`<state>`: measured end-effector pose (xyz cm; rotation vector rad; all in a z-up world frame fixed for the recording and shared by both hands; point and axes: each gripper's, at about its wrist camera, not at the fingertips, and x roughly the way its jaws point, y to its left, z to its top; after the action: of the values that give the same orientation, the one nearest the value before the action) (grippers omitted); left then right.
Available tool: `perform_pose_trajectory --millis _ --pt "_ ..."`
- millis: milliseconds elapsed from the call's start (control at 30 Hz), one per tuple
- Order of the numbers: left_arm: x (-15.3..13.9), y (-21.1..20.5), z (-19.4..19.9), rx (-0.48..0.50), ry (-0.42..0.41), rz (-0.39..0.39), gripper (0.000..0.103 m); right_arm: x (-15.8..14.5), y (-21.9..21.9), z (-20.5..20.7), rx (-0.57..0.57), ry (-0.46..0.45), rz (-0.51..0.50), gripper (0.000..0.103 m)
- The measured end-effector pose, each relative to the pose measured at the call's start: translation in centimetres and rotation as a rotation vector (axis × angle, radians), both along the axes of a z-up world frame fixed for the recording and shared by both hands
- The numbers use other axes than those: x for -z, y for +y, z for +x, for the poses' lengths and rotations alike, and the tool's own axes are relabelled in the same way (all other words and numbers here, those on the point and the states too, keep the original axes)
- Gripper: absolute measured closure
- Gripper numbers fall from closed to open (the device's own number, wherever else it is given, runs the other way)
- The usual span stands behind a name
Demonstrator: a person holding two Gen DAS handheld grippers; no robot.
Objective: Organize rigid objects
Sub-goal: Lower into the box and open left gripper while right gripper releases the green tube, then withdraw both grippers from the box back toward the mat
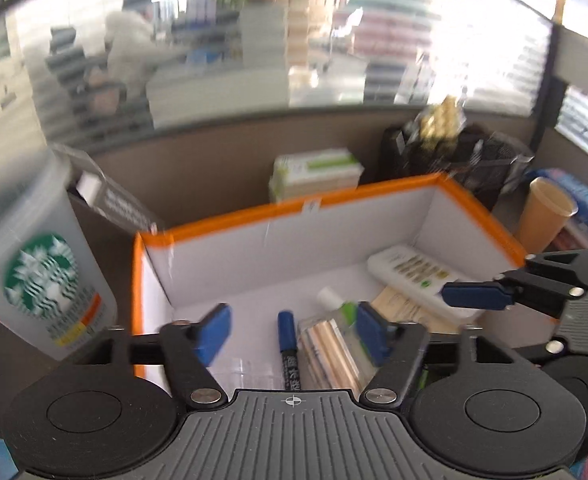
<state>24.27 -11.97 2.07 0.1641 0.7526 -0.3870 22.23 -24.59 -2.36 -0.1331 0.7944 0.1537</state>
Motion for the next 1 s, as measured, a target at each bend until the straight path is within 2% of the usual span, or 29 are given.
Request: perform_pose_trajectory --millis 33,67,200,233,300,400,500,600,800,1000 --pt "-0.7 0.2 -0.8 0.002 -0.025 -0.008 0.017 -0.6 0.1 -0.5 0.000 -0.016 0.000 0.055" --pt "-1.3 0.4 -1.6 0.001 -0.050 -0.014 0.015 -1.3 0.3 -1.1 -0.001 -0.035 -0.004 0.051" --pt "-3.6 2.2 -5.2 -0.003 -0.144 -0.057 0.002 -3.6 0.9 -4.1 -0.007 -0.112 -0.025 0.026" --pt "-3.9 2.9 -6.2 -0.010 -0.166 -0.073 0.001 -4.1 1.0 -5.3 -0.010 -0.145 -0.034 0.023" --pt "-4.1 4.5 -8.4 -0.011 -0.204 -0.102 0.000 -5.0 1.2 -8.1 -0.017 -0.207 -0.038 0.010" --pt "-3.6 6.5 -10.8 -0.021 -0.239 -0.119 0.000 -5.9 0.7 -12.6 -0.024 -0.287 -0.003 0.003" --pt "-2.2 8.7 -12.3 -0.070 -0.246 -0.126 0.000 -5.8 -0.7 -16.0 0.007 -0.322 0.029 0.000" --pt "0.0 11.0 -12.6 -0.129 -0.194 -0.145 0.000 -4.7 -2.4 -18.4 0.069 -0.323 0.039 0.000" --pt "4.0 14.2 -12.5 -0.229 -0.092 -0.174 0.000 0.2 -4.9 -19.5 0.187 -0.207 0.058 0.000" --pt "6.6 15.6 -13.3 -0.272 -0.067 -0.140 0.000 4.6 -5.3 -20.2 0.226 -0.126 0.089 0.000"
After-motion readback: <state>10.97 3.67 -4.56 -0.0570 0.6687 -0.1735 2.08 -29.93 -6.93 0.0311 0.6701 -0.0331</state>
